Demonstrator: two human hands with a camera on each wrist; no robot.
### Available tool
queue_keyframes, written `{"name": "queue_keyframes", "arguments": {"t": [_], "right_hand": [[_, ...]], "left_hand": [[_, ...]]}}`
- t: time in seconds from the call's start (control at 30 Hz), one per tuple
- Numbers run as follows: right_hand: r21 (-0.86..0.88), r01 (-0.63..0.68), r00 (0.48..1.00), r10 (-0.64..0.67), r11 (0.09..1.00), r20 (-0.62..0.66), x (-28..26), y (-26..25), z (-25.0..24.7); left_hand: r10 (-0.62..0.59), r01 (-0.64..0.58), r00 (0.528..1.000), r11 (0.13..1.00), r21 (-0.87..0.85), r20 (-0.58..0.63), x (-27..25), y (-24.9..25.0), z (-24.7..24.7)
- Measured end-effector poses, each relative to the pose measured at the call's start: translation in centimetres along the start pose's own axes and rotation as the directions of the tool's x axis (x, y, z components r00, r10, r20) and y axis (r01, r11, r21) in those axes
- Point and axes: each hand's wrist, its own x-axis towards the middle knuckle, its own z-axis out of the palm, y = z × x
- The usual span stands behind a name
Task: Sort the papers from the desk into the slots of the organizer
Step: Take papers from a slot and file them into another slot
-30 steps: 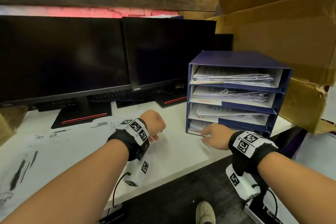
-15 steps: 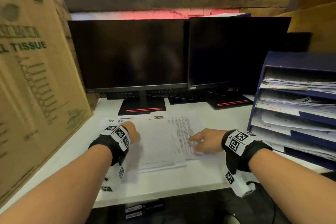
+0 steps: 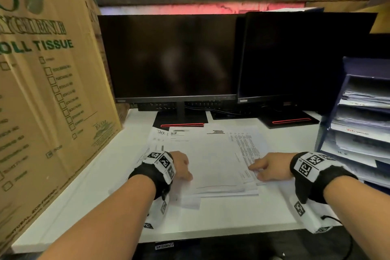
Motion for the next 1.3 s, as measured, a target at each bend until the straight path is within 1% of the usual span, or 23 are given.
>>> {"name": "queue_keyframes", "arguments": {"t": [0.07, 0.17, 0.23, 0.33, 0.43, 0.5, 0.57, 0.67, 0.7, 0.77, 0.87, 0.93, 1.0, 1.07, 1.1, 1.13, 1.2, 1.23, 1.3], "right_hand": [[-0.003, -0.025, 1.0, 0.025, 1.0, -0.003, -0.3, 1.2, 0.0], [0.008, -0.057, 0.998, 0.057, 0.998, 0.0, -0.9, 2.6, -0.1], [0.027, -0.08, 0.997, 0.08, 0.996, 0.006, -1.0, 3.2, -0.1], [0.097, -0.11, 0.994, 0.111, 0.989, -0.008, -0.9, 3.2, -0.2], [0.153, -0.109, 0.993, 0.115, 0.982, -0.03, -0.8, 3.0, -0.3], [0.155, -0.107, 0.993, 0.114, 0.982, -0.043, -1.0, 3.0, -0.3], [0.121, -0.1, 0.993, 0.107, 0.988, -0.055, -1.1, 3.2, -0.1], [0.093, -0.089, 0.994, 0.094, 0.992, -0.05, -1.2, 3.6, 0.2], [0.098, -0.086, 0.994, 0.092, 0.991, -0.056, -1.2, 3.7, 0.2], [0.113, -0.086, 0.993, 0.094, 0.99, -0.072, -1.2, 3.7, 0.2], [0.113, -0.11, 0.99, 0.119, 0.987, -0.08, -0.9, 3.5, 0.1], [0.098, -0.125, 0.988, 0.133, 0.987, -0.078, -0.6, 3.5, 0.2], [0.083, -0.134, 0.986, 0.141, 0.988, -0.087, -0.5, 3.2, 0.2], [0.141, -0.152, 0.982, 0.166, 0.978, -0.094, -0.4, 3.2, 0.1], [0.201, -0.152, 0.979, 0.175, 0.968, -0.101, -0.3, 3.2, 0.2], [0.28, -0.129, 0.98, 0.165, 0.951, -0.108, -0.3, 3.1, 0.1], [0.473, -0.007, 0.982, 0.095, 0.881, -0.161, -0.3, 2.8, -0.1], [0.553, 0.073, 0.975, 0.056, 0.83, -0.213, -0.2, 2.5, -0.2], [0.659, 0.202, 0.937, 0.053, 0.724, -0.346, -0.3, 1.8, -0.5]], "left_hand": [[0.025, -0.025, 1.0, 0.999, -0.025, -0.002, 0.3, 1.2, -0.2], [0.01, -0.019, 0.997, 0.993, -0.116, -0.078, 1.0, 1.8, -1.0], [-0.065, 0.042, 0.99, 0.984, -0.171, -0.127, 1.3, 1.1, -1.6], [-0.195, 0.159, 0.972, 0.957, -0.243, -0.132, 2.3, -0.8, -1.7], [-0.253, 0.213, 0.961, 0.936, -0.28, -0.114, 2.5, -1.1, -1.1], [-0.277, 0.229, 0.954, 0.918, -0.322, -0.111, 2.7, -0.7, -0.8], [-0.32, 0.249, 0.94, 0.881, -0.403, -0.119, 2.7, -0.3, -0.5], [-0.408, 0.29, 0.907, 0.785, -0.548, -0.104, 3.0, -0.4, -0.4], [-0.416, 0.288, 0.903, 0.769, -0.571, -0.106, 3.0, -0.5, -0.4], [-0.394, 0.26, 0.913, 0.761, -0.594, -0.106, 2.8, -0.6, -0.5], [-0.313, 0.156, 0.937, 0.776, -0.611, -0.158, 2.5, -0.8, -0.6], [-0.28, 0.075, 0.933, 0.766, -0.638, -0.226, 2.2, -1.0, -0.8], [-0.255, -0.009, 0.922, 0.738, -0.675, -0.29, 1.5, -1.2, -1.2], [-0.229, -0.084, 0.914, 0.701, -0.709, -0.334, 0.6, -1.4, -1.6], [-0.215, -0.114, 0.913, 0.68, -0.724, -0.346, 0.2, -1.6, -1.9], [-0.198, -0.142, 0.914, 0.665, -0.733, -0.356, -0.2, -1.7, -2.1], [-0.158, -0.189, 0.914, 0.651, -0.735, -0.374, -0.9, -2.1, -2.5], [-0.141, -0.206, 0.915, 0.643, -0.738, -0.378, -1.1, -2.2, -2.7], [-0.13, -0.223, 0.918, 0.611, -0.76, -0.375, -1.3, -2.4, -3.0]]}}
